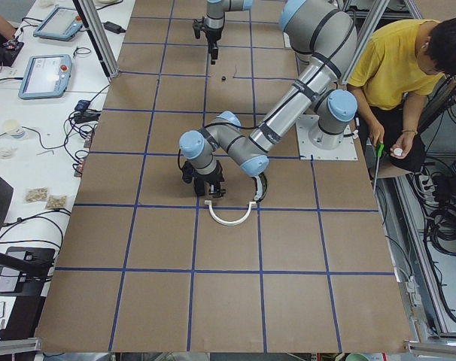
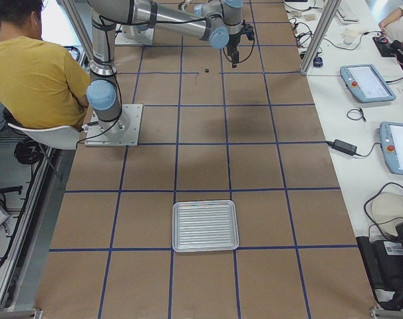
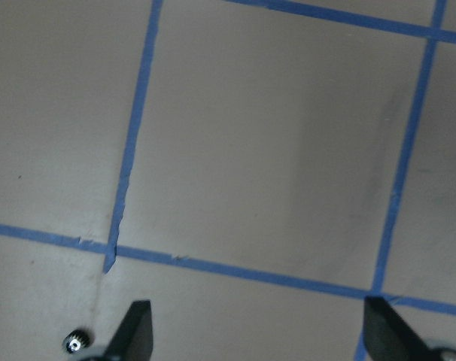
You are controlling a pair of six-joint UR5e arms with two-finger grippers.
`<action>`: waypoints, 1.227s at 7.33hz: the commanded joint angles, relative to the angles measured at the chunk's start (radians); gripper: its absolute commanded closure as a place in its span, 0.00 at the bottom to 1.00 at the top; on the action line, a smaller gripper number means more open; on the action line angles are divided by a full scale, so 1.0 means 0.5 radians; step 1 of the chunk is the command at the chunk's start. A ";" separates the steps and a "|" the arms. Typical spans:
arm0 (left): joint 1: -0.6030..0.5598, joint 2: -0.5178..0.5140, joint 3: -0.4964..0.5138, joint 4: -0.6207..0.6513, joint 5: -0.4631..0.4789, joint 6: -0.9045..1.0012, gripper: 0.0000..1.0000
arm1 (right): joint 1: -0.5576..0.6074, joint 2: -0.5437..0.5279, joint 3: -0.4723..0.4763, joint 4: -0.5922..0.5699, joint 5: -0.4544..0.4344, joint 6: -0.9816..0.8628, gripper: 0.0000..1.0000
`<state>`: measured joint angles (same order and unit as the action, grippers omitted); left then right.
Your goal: Place bearing gear from tray to pile
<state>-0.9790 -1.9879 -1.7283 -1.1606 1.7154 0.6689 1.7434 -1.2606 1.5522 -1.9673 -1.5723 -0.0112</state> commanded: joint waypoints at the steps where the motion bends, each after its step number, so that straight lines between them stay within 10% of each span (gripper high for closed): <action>1: -0.445 0.079 0.051 -0.007 -0.153 -0.433 0.00 | -0.139 -0.062 -0.428 0.612 -0.021 -0.115 0.00; 5: -1.363 0.031 0.061 0.090 -0.328 -1.193 0.00 | -0.204 -0.283 -0.386 0.765 0.009 -0.431 0.00; 9: -1.717 -0.037 -0.026 0.091 -0.608 -1.669 0.00 | -0.290 -0.384 -0.386 1.019 0.000 -0.163 0.00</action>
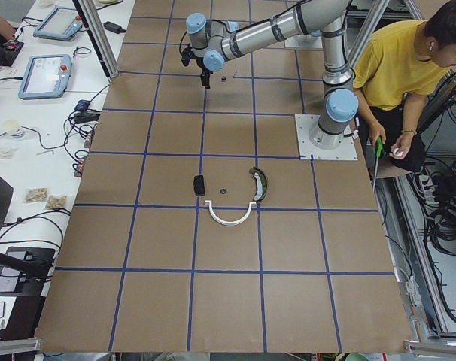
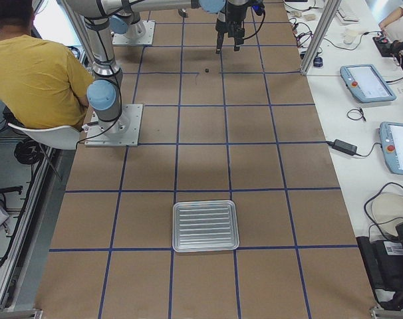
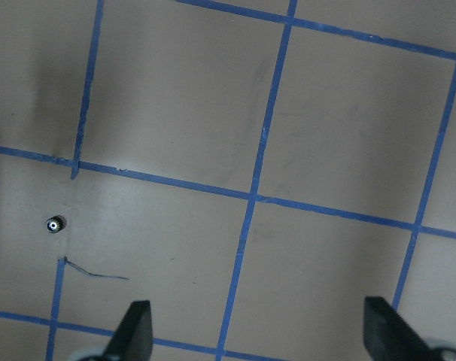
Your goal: Place bearing gear from tray to pile
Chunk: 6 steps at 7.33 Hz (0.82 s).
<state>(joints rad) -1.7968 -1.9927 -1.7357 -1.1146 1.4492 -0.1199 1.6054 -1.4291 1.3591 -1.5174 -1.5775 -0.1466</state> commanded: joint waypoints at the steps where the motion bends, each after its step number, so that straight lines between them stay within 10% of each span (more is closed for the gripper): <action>1: -0.143 -0.055 -0.008 0.002 -0.064 -0.143 0.00 | -0.035 -0.053 0.000 0.123 0.007 0.139 0.00; 6: -0.260 -0.199 -0.008 0.069 -0.042 -0.269 0.06 | -0.106 -0.069 0.024 0.151 0.016 0.115 0.00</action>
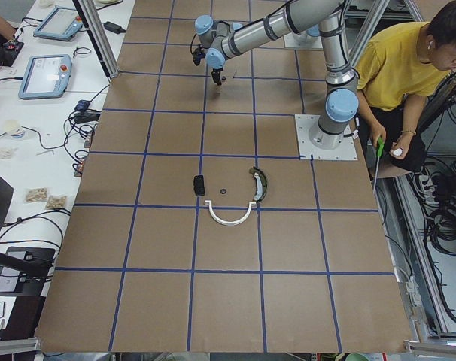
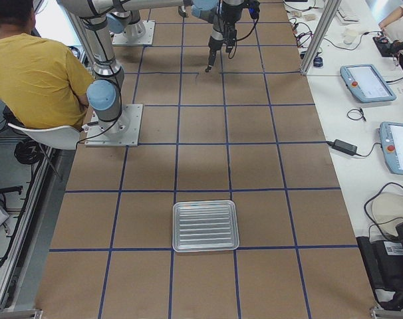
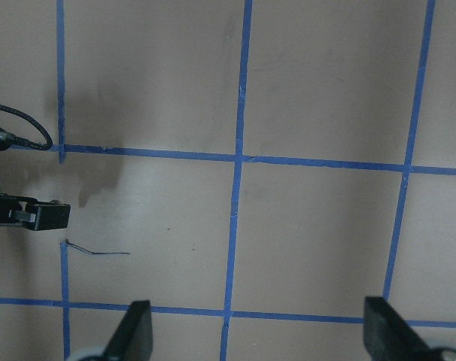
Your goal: Place bearing gear from tray to pile
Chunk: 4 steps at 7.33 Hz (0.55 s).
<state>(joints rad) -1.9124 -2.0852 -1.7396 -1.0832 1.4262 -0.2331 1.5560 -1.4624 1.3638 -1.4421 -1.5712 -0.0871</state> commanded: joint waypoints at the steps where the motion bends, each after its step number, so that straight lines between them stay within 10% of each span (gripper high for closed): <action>1: -0.035 -0.014 0.000 0.007 0.004 -0.052 0.12 | -0.007 -0.002 0.018 -0.006 0.004 -0.001 0.00; 2: -0.035 -0.014 0.000 0.004 0.004 -0.052 0.14 | -0.004 0.001 0.018 -0.036 0.016 -0.001 0.00; 4: -0.044 -0.014 0.000 0.004 0.019 -0.043 0.74 | -0.004 -0.005 0.040 -0.064 0.016 0.021 0.00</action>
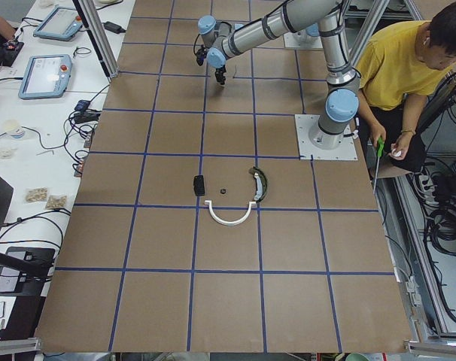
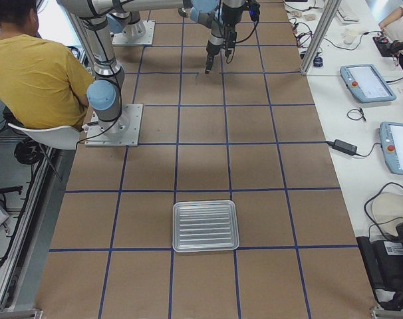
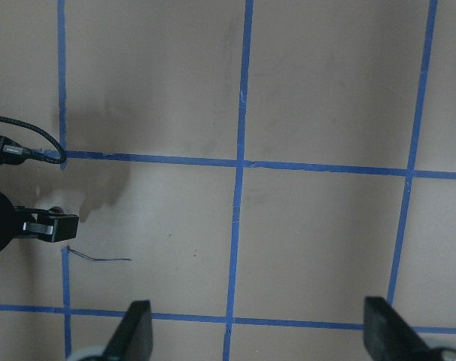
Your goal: Place bearing gear from tray to pile
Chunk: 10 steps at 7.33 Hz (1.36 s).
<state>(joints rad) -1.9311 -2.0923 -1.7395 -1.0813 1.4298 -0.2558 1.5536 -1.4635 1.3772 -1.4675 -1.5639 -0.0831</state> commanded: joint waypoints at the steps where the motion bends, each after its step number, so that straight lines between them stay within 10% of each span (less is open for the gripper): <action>1: -0.013 -0.006 -0.003 0.000 0.118 0.027 1.00 | 0.013 -0.009 0.022 -0.016 0.002 0.016 0.00; 5: 0.109 0.095 0.076 0.000 0.332 0.084 1.00 | 0.010 -0.034 0.053 -0.056 0.026 0.056 0.00; 10: 1.292 0.242 0.141 -0.224 0.715 1.439 1.00 | 0.019 -0.040 0.141 -0.289 0.020 0.059 0.00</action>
<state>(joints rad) -1.4369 -1.9800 -1.6621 -1.1958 1.7669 0.3052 1.5618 -1.4798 1.4232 -1.5904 -1.5553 -0.0540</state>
